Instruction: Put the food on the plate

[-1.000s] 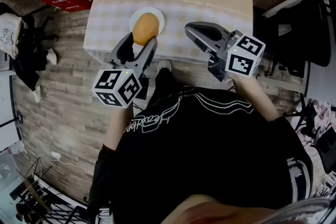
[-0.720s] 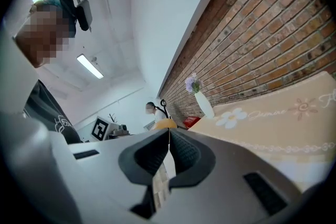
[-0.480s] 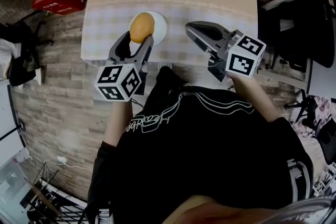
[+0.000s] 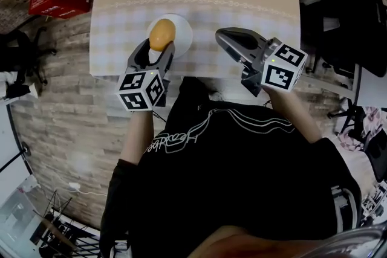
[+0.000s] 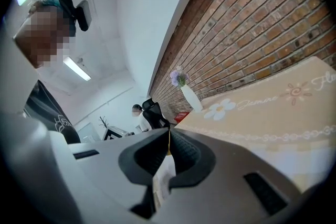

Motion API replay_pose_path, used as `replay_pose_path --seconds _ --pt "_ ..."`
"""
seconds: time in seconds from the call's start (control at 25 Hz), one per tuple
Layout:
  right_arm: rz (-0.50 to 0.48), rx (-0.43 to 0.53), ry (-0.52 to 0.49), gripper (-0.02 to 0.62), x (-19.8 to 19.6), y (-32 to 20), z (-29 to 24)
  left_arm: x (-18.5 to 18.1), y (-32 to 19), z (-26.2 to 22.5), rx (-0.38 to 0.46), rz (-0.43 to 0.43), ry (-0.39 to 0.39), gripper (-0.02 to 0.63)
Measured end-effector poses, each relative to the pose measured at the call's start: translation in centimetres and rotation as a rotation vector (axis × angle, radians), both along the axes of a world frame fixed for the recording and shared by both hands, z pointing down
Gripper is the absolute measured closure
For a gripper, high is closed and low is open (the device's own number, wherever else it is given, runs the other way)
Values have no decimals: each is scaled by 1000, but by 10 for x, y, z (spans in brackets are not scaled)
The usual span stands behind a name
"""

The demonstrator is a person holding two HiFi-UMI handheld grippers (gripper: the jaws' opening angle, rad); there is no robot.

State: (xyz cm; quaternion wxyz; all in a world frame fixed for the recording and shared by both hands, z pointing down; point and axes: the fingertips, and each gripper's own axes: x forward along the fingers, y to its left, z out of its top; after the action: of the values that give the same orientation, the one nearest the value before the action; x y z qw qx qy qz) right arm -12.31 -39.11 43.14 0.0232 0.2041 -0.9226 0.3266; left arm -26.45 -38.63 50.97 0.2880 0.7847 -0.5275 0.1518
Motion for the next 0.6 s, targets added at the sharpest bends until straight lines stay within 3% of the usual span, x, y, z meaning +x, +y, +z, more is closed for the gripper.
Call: replay_pose_path --seconds 0.6 --pt "21 -57 32 598 9 2 30 -4 -3 50 -55 4 -80 325"
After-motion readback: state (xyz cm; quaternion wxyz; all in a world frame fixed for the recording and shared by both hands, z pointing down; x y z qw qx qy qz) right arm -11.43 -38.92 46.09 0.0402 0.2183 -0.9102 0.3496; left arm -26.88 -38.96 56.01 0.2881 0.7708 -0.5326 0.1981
